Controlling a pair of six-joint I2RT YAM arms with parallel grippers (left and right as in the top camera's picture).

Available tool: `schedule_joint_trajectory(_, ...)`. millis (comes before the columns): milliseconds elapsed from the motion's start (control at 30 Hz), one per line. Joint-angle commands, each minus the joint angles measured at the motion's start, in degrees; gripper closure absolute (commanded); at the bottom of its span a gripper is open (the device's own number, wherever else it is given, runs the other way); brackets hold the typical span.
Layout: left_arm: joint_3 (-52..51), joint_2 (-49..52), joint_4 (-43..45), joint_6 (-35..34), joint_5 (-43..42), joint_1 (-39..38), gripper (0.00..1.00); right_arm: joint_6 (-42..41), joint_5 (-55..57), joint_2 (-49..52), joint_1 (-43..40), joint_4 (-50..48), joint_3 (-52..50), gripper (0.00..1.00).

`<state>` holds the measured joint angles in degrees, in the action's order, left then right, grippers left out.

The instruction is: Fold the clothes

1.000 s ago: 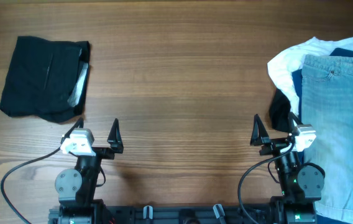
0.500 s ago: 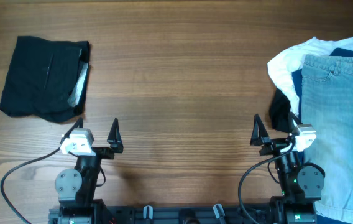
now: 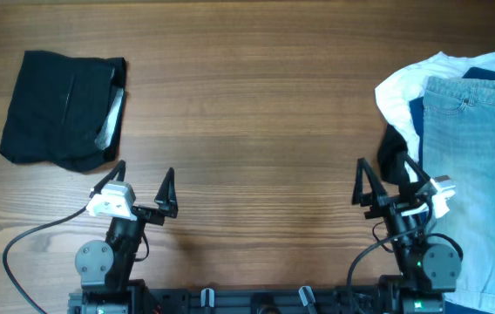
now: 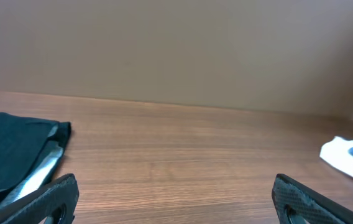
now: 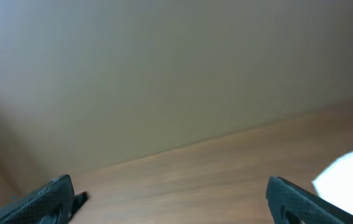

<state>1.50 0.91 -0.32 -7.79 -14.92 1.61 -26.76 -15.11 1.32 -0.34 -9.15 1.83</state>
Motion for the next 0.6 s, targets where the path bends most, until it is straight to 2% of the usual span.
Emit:
schedule_joint_trajectory(0,8.0,3.0,-2.1,-1.9,0.7,-0.2,0.0,1.1,-7.5,3.3,-0.3,2.1,7.1,0.0)
schedule_joint_trajectory(167,21.2,15.9,-9.7,-1.9,2.1,-0.2,0.0,1.3,-11.0,16.8,-0.3,8.1,17.8,0.0)
schedule_joint_trajectory(367,44.3,40.9,-28.9,-1.8,1.9,-0.2,0.0,2.4,-11.2,42.1,-0.3,24.0,36.9,0.0)
schedule_joint_trajectory(467,54.1,50.8,-37.4,-1.8,1.9,-0.2,0.0,7.3,-6.6,56.0,-0.5,35.0,49.3,0.0)
schedule_joint_trajectory(567,60.6,57.9,-42.1,-1.7,1.3,-0.2,0.0,15.0,-5.4,69.2,-1.7,44.2,61.8,0.0)
